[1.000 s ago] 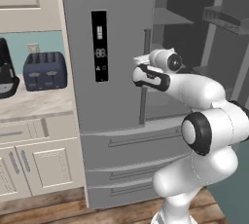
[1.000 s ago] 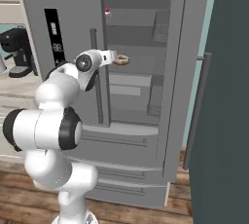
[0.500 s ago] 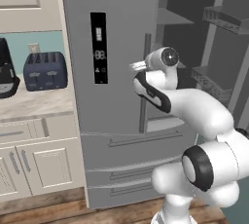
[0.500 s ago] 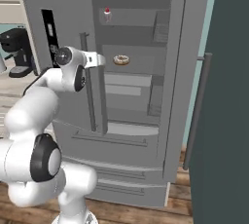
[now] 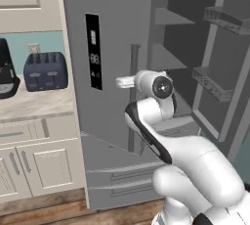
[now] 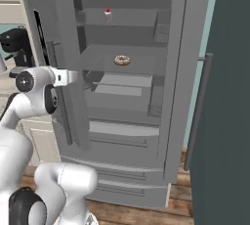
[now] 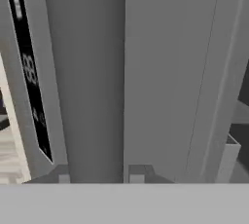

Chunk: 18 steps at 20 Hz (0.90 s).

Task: Take the cake and donut from the fridge and place them on the empty tray on the dining counter.

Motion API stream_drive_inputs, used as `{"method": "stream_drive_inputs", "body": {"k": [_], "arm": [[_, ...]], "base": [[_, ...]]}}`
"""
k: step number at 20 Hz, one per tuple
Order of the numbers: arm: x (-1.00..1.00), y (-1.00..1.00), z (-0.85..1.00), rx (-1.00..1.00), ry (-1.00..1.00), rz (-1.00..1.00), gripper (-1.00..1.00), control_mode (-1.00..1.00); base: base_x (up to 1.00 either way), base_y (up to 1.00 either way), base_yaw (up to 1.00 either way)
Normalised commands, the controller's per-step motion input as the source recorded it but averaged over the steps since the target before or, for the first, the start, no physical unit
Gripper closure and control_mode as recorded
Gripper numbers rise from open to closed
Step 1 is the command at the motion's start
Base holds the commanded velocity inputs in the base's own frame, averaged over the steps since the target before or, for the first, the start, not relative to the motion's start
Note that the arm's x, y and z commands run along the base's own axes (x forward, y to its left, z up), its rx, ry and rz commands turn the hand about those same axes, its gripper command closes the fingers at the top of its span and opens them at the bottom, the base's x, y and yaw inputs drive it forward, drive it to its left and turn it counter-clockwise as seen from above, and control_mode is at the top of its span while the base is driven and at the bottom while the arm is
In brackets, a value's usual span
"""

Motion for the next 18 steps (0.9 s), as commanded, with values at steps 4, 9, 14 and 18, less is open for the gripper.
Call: {"method": "stream_drive_inputs", "body": {"k": [4, 9, 14, 18], "arm": [[-0.90, 0.58, -0.08, 0.20, -0.12, 0.00, 1.00, -1.00], [-0.48, 0.56, 0.10, 0.00, 0.00, 0.00, 1.00, -1.00], [-0.64, 0.16, 0.69, -0.02, 0.08, 0.07, -1.00, -1.00], [-0.83, -0.32, 0.70, -0.04, 0.13, 0.01, -1.00, -1.00]], "base": [[0.00, 0.00, 0.00], [0.00, 0.00, 0.00], [0.00, 0.00, 0.00], [0.00, 0.00, 0.00]]}}
